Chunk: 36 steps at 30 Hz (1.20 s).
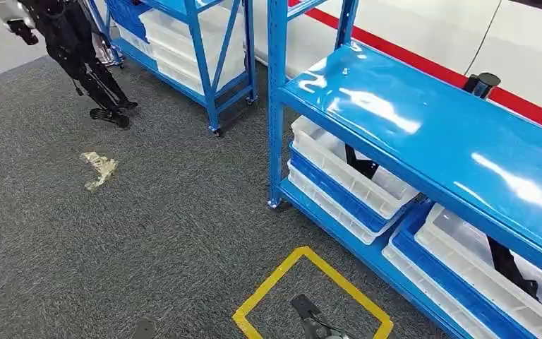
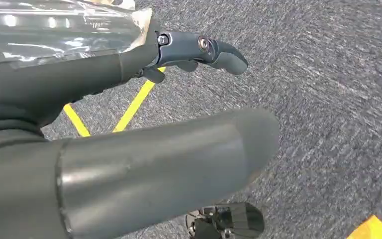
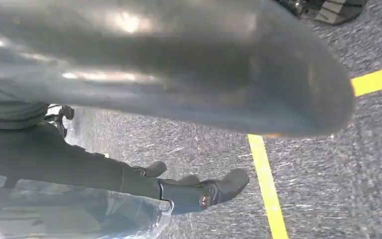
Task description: Take the parts from the cabinet and place them on the table.
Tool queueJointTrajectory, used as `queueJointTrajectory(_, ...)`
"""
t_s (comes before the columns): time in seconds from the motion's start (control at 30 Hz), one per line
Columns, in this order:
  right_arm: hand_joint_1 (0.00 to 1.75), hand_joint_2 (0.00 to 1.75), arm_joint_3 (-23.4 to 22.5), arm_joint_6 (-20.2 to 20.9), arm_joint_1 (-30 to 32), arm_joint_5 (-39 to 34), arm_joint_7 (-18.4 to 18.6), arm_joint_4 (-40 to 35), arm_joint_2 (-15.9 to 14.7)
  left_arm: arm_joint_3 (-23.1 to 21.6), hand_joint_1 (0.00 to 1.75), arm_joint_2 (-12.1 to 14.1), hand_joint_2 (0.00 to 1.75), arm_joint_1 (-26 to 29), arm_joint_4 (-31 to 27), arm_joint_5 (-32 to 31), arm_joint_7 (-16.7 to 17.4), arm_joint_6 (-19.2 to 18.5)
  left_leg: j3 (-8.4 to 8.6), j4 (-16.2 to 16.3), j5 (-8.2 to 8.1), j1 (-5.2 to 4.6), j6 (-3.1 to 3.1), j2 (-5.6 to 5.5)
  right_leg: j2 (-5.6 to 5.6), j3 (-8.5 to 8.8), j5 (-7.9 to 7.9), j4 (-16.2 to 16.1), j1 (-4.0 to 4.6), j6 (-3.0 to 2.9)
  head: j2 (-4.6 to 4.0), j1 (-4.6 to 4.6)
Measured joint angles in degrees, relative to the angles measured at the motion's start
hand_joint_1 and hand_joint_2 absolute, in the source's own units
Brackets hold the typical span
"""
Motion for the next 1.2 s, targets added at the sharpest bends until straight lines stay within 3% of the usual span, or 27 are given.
queueJointTrajectory(0.03, 0.00, 0.00, 0.0, 0.0, 0.0, 0.1, 0.0, 0.0, 0.0, 0.0, 0.00, 0.0, 0.00, 0.0, 0.0, 0.0, 0.0, 0.0, 0.28, -0.1, -0.17, 0.04, -0.45, 0.45, 0.51, 0.18, 0.23, -0.3, -0.34, -0.53, 0.00, 0.00)
queueJointTrajectory(0.07, 0.00, 0.00, 0.0, 0.0, 0.0, 0.2, 0.0, 0.0, 0.0, 0.0, 0.00, 0.0, 0.00, 0.0, 0.0, 0.2, 0.0, 0.0, -0.09, 0.6, -0.82, 0.41, -0.80, -0.61, 1.00, 0.52, 0.42, -0.5, -1.17, -0.89, 0.00, -0.05)
queueJointTrajectory(0.1, 0.00, 0.00, 0.0, 0.0, -0.1, 0.4, 0.0, 0.0, 0.0, 0.0, 0.00, 0.0, 0.00, -0.1, 0.0, 0.2, 0.0, 0.0, -0.97, 2.8, -2.39, 0.40, -0.88, -2.10, 1.34, 0.58, 0.39, -0.5, -1.14, -1.37, 0.00, -0.33)
queueJointTrajectory(0.13, 0.00, 0.00, 0.0, 0.0, -0.2, 0.5, 0.0, 0.0, 0.1, 0.0, 0.00, 0.0, 0.00, 0.0, 0.0, 0.4, 0.0, 0.0, -2.92, 6.9, -4.68, 0.42, -0.96, -3.08, 1.65, 0.57, 0.39, -0.5, -1.12, -1.89, -0.02, -0.44)
queueJointTrajectory(0.2, 0.00, 0.00, -0.1, 0.0, -0.1, 0.5, 0.0, 0.0, 0.2, 0.0, 0.00, 0.0, 0.00, 0.2, 0.0, 0.5, 0.0, 0.0, -7.40, 15.6, -8.17, 0.40, -1.18, -3.92, 2.49, 0.47, 0.41, -0.5, -0.85, -2.11, -0.02, -0.46)
queueJointTrajectory(0.23, 0.00, 0.00, -0.1, 0.0, 0.1, 0.6, 0.0, 0.0, 0.2, 0.0, 0.00, 0.0, 0.00, 0.4, 0.0, 0.5, 0.0, 0.0, -8.78, 17.7, -8.24, 0.40, -1.18, -3.94, 2.98, 0.48, 0.41, -0.5, -0.76, -2.11, 0.00, -0.46)
queueJointTrajectory(0.27, 0.00, 0.00, -0.1, 0.0, 0.2, 0.6, 0.0, 0.0, 0.2, 0.0, 0.00, 0.0, 0.00, 0.5, 0.0, 0.5, 0.0, 0.0, -8.59, 16.8, -6.92, 0.41, -1.10, -3.94, 3.54, 0.54, 0.40, -0.5, -0.72, -2.10, 0.00, -0.46)
queueJointTrajectory(0.33, 0.00, 0.00, -0.1, 0.1, 0.2, 0.7, 0.0, 0.0, 0.2, 0.0, 0.00, 0.1, 0.00, 0.5, 0.0, 0.5, 0.0, 0.0, -4.87, 8.8, -1.94, 0.45, -0.82, -4.26, 4.62, 0.75, 0.40, -0.4, -0.72, -2.07, 0.00, -0.46)
queueJointTrajectory(0.37, 0.00, 0.00, -0.1, 0.1, 0.1, 0.7, 0.0, 0.0, 0.2, 0.0, 0.00, 0.2, 0.00, 0.5, 0.0, 0.5, 0.0, 0.1, -2.31, 3.7, 0.29, 0.53, -0.60, -5.28, 5.08, 0.83, 0.39, -0.4, -0.73, -2.03, 0.00, -0.46)
queueJointTrajectory(0.4, 0.00, 0.00, -0.1, 0.2, 0.1, 0.7, 0.0, 0.0, 0.3, 0.0, 0.00, 0.2, 0.00, 0.5, 0.0, 0.6, 0.0, 0.1, -1.04, 1.0, 0.05, 0.54, -0.39, -7.17, 5.36, 0.73, 0.33, -0.3, -0.41, -1.86, 0.00, -0.44)
queueJointTrajectory(0.47, 0.00, 0.00, -0.1, 0.2, 0.1, 0.8, 0.0, 0.0, 0.3, 0.0, 0.00, 0.2, 0.00, 0.6, 0.0, 0.6, -0.1, 0.0, -0.93, 0.5, -0.07, 0.17, -0.02, -6.51, 5.83, 0.32, 0.42, -0.4, -0.26, -1.09, 0.00, -0.33)
queueJointTrajectory(0.53, 0.00, 0.00, -0.2, 0.2, 0.2, 0.8, 0.0, 0.0, 0.3, 0.0, 0.00, 0.2, 0.00, 0.5, 0.0, 0.8, -0.1, 0.0, -0.31, 0.3, 0.27, -0.17, 0.91, -5.84, 6.60, 0.14, 0.66, -0.7, -0.56, -0.19, 0.00, -0.39)
queueJointTrajectory(0.57, 0.00, 0.00, -0.2, 0.2, 0.2, 0.8, 0.0, 0.0, 0.2, 0.0, 0.00, 0.0, 0.00, 0.5, -0.1, 0.8, -0.1, 0.0, -0.14, -0.4, 0.77, 0.39, 1.52, -5.09, 6.29, -0.24, 0.46, -0.2, -0.35, 0.07, 0.00, -0.37)
queueJointTrajectory(0.6, 0.00, 0.00, -0.2, 0.2, 0.1, 0.8, 0.0, 0.0, 0.2, 0.0, 0.00, 0.0, 0.00, 0.5, -0.1, 0.7, -0.2, 0.0, 0.05, -0.7, 0.89, 0.17, 1.84, -4.92, 4.27, -1.02, -0.60, 1.6, -0.35, 0.07, 0.00, -0.28)
queueJointTrajectory(0.63, 0.00, 0.00, -0.3, 0.2, 0.0, 0.8, 0.0, 0.0, 0.2, 0.0, 0.00, 0.0, 0.00, 0.5, -0.1, 0.8, -0.2, 0.0, 0.05, -0.7, 0.91, 0.15, 2.03, -4.32, 3.21, -2.83, -2.39, 5.1, -0.33, -0.18, 0.00, 0.09)
queueJointTrajectory(0.7, 0.00, 0.00, -0.4, 0.2, 0.1, 0.8, 0.0, 0.0, 0.2, 0.0, 0.00, 0.0, 0.00, 0.8, -0.1, 0.9, -0.2, 0.0, -0.02, -0.7, 0.81, 0.01, 2.15, -3.18, 2.53, -7.41, -5.78, 14.4, -0.42, -0.30, -0.02, 0.04)
queueJointTrajectory(0.73, 0.00, 0.00, -0.4, 0.2, 0.3, 0.8, 0.0, 0.0, 0.2, 0.1, 0.00, 0.1, 0.00, 0.8, -0.1, 0.9, -0.2, 0.0, -0.05, -0.7, 0.75, 0.01, 2.18, -2.68, 2.40, -8.98, -6.45, 17.4, -0.55, 0.01, -0.02, 0.11)
queueJointTrajectory(0.77, 0.00, 0.00, -0.4, 0.2, 0.4, 0.8, 0.1, 0.0, 0.1, 0.1, 0.00, 0.1, 0.00, 0.8, -0.1, 0.9, -0.2, -0.1, -0.02, -0.7, 0.72, 0.01, 2.14, -2.27, 2.26, -9.00, -5.97, 17.2, -0.72, 0.45, 0.00, 0.04)
queueJointTrajectory(0.8, 0.00, 0.00, -0.4, 0.2, 0.5, 0.8, 0.1, 0.0, 0.0, 0.1, 0.00, 0.1, 0.00, 0.8, -0.1, 0.9, -0.2, -0.2, 0.04, -0.7, 0.63, 0.04, 2.02, -1.91, 2.07, -7.46, -4.52, 14.1, -0.87, 1.05, 0.00, 0.11)
queueJointTrajectory(0.87, 0.00, 0.00, -0.4, 0.2, 0.4, 0.8, 0.0, 0.0, 0.0, 0.1, 0.00, 0.0, 0.00, 0.8, -0.1, 0.9, -0.2, -0.2, 0.35, -0.6, 0.39, 0.17, 1.64, -1.19, 0.61, -1.85, -0.64, 3.3, -1.02, 2.02, 0.00, 0.09)
queueJointTrajectory(0.9, 0.00, 0.00, -0.4, 0.2, 0.3, 0.8, 0.0, 0.0, 0.1, 0.1, 0.00, 0.1, 0.00, 0.8, -0.1, 0.9, -0.2, -0.2, 0.58, -0.6, 0.21, -0.09, 1.34, -0.95, -1.97, 0.21, 0.08, -0.7, -0.98, 1.77, 0.00, 0.30)
queueJointTrajectory(0.97, 0.00, 0.00, -0.5, 0.2, 0.1, 1.1, 0.0, 0.0, 0.1, 0.1, 0.00, 0.1, 0.00, 0.8, -0.1, 0.9, -0.2, -0.2, 0.72, -0.6, -0.12, -0.55, 0.63, -0.31, -1.15, 0.42, 0.38, -0.6, -0.43, 0.61, 0.00, 0.02)
queueJointTrajectory(1.03, 0.00, 0.00, -0.5, 0.2, 0.2, 1.3, 0.0, 0.0, 0.0, 0.1, 0.00, 0.0, 0.00, 0.8, -0.1, 0.9, -0.2, -0.2, 1.17, -1.0, -0.07, -0.39, 0.04, 0.49, -0.27, 0.25, 0.48, -0.7, -0.22, 0.05, 0.00, 0.07)
queueJointTrajectory(1.07, 0.00, 0.00, -0.5, 0.2, 0.2, 1.4, 0.0, 0.0, 0.0, 0.1, 0.00, 0.0, 0.00, 0.7, -0.1, 0.9, -0.3, -0.2, 1.10, -0.8, -0.47, -0.14, -0.45, 0.37, 0.29, 0.53, 0.81, -1.0, -1.24, -0.59, 0.00, 0.07)
queueJointTrajectory(1.1, 0.00, 0.00, -0.5, 0.2, 0.2, 1.5, 0.0, 0.0, 0.1, 0.0, 0.00, 0.1, 0.00, 0.7, -0.1, 0.9, -0.3, -0.2, 0.54, 0.5, -1.45, 0.02, -0.78, -1.52, 0.80, 0.61, 0.82, -1.1, -1.31, -0.76, 0.00, -0.08)
queueJointTrajectory(1.13, 0.00, 0.00, -0.6, 0.2, 0.1, 1.5, 0.0, 0.0, 0.1, 0.0, 0.00, 0.1, 0.00, 0.7, -0.1, 0.9, -0.3, -0.2, -0.96, 4.0, -3.74, 0.09, -0.79, -2.92, 1.13, 0.61, 0.86, -1.1, -1.34, -1.63, 0.00, -0.15)
queueJointTrajectory(1.2, 0.00, 0.00, -0.6, 0.2, 0.2, 1.5, 0.0, 0.0, 0.2, 0.0, 0.00, 0.1, 0.00, 0.9, -0.1, 0.9, -0.3, -0.2, -5.64, 13.4, -7.95, 0.08, -1.00, -3.90, 2.05, 0.50, 0.82, -1.1, -1.13, -1.90, 0.00, -0.24)
